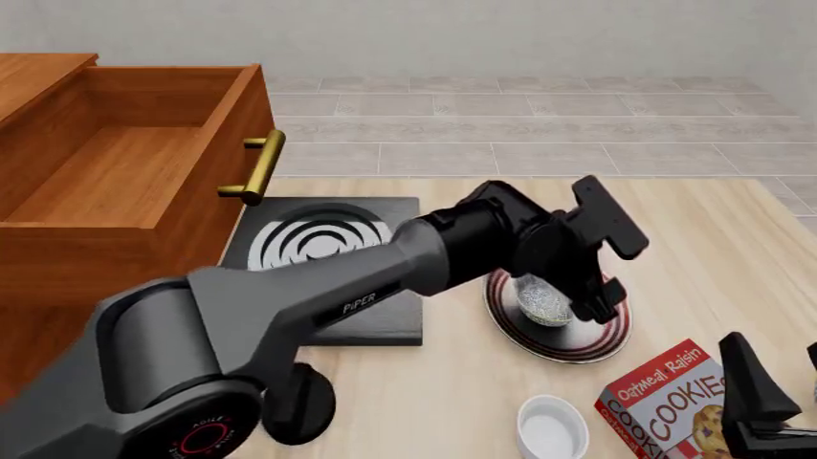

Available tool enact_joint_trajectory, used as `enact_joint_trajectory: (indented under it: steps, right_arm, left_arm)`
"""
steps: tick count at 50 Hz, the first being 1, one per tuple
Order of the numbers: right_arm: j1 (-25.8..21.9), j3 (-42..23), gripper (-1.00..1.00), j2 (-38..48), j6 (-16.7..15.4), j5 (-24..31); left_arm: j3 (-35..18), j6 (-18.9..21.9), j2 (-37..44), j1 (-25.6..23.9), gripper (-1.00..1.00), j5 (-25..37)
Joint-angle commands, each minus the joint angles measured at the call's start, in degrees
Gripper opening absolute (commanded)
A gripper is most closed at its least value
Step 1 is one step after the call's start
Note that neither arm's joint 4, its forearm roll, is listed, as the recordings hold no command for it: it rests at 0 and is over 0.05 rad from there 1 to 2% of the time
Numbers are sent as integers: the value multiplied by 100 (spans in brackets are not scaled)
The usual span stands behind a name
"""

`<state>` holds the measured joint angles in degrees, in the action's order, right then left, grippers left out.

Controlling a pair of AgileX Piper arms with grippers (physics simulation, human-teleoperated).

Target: Pick the akita bowl in the top layer of the wooden cabinet and place it on the plate.

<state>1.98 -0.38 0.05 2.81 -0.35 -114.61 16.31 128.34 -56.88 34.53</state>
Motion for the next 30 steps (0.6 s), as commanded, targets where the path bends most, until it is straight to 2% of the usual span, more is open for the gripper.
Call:
enact_joint_trajectory:
  steps: [1,16,30]
  right_arm:
    - [-20,0,100,-1,-43,-5]
    - [-45,-13,100,0,-137,-9]
    - [-76,-23,100,-2,-212,-14]
  left_arm:
    - [114,21,-258,-1,100,13]
    - [416,68,-666,62,100,-72]
    - [554,-146,-1006,1,100,-88]
